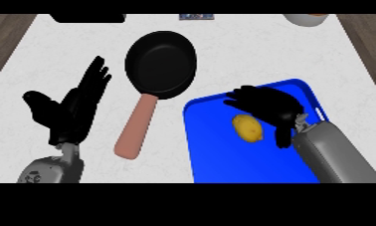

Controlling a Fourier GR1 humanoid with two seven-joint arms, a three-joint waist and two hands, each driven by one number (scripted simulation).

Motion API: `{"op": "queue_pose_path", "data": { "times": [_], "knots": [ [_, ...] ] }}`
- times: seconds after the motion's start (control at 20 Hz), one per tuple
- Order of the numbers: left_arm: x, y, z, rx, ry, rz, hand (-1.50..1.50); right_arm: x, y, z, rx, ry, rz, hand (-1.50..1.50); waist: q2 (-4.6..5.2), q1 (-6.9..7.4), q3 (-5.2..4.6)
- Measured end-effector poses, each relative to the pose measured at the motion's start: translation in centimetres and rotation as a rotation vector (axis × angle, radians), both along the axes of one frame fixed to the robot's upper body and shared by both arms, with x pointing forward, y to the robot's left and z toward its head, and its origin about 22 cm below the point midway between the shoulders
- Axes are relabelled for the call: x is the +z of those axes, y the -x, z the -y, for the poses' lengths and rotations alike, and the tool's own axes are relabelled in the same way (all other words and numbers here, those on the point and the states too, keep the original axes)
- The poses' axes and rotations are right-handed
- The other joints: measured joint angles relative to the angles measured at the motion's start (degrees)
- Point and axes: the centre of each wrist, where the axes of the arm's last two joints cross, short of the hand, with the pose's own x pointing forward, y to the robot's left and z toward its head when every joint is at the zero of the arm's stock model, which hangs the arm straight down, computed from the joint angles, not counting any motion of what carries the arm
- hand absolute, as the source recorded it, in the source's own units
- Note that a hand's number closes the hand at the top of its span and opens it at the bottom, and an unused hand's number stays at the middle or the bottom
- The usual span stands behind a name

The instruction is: Pick the lemon from the tray and place it in the pot

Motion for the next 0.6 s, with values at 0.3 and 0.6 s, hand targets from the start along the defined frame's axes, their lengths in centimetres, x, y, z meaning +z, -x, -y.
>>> {"op": "queue_pose_path", "data": {
  "times": [0.3,0.6],
  "knots": [
    [0.4,0.4,0.0,-0.004,0.003,-0.002,0.0,-1.3,-0.5,-0.5,-0.001,0.045,0.003,-1.5,-0.01,0.01,0.01],
    [0.3,0.3,-0.1,-0.007,0.011,0.003,0.0,-2.4,-1.1,-1.4,0.05,-0.012,-0.036,1.5,0.0,0.06,0.0]
  ]
}}
